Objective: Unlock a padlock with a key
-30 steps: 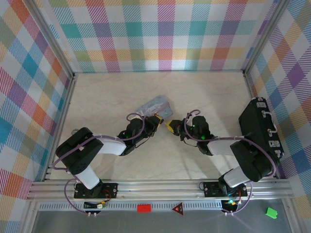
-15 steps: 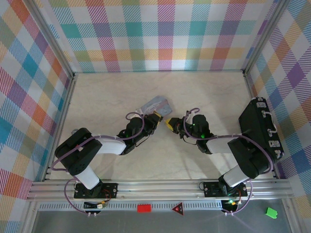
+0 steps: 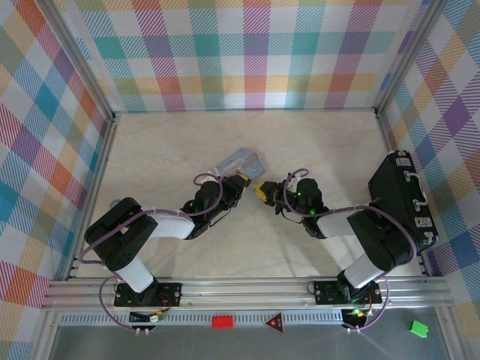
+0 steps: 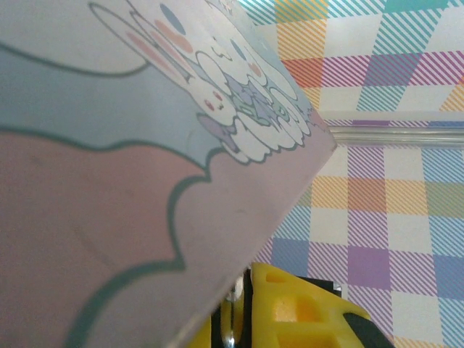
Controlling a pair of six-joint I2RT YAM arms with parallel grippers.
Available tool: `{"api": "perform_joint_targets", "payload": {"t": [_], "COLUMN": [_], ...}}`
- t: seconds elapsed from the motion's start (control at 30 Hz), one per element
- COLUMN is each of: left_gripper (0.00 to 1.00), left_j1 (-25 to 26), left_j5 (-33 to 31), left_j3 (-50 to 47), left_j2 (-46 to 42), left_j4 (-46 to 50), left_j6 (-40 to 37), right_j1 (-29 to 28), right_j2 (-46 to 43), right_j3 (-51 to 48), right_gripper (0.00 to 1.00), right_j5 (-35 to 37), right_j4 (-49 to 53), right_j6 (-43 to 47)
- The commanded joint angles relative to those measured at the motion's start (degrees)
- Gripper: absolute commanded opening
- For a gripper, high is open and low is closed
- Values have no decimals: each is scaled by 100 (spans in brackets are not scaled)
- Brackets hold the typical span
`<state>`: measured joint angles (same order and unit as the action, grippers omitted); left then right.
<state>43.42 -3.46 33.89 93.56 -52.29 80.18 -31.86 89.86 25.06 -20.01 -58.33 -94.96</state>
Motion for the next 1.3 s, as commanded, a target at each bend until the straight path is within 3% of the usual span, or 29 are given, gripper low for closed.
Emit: {"api": "perform_joint_targets", "payload": {"t": [0.0, 0.27, 0.83, 1.27], "left_gripper": [0, 0, 0, 0], "left_j1": [432, 509, 764, 791], "left_j5": [1097, 1163, 1337, 1357], "left_j3": [75, 247, 494, 551], "left_j2": [-110, -42, 29, 167], "left_j4": [-394, -378, -352, -413], "left_j6": [173, 129, 21, 39], "right_j1": [81, 48, 364, 382], "right_j2": [71, -24, 437, 54], "right_j3": [107, 452, 499, 564], "right_gripper": [0, 0, 0, 0], "right_j5": [-112, -415, -620, -704], "right_j4": [-786, -307, -791, 20], "right_j6": [-195, -101, -526, -41]}}
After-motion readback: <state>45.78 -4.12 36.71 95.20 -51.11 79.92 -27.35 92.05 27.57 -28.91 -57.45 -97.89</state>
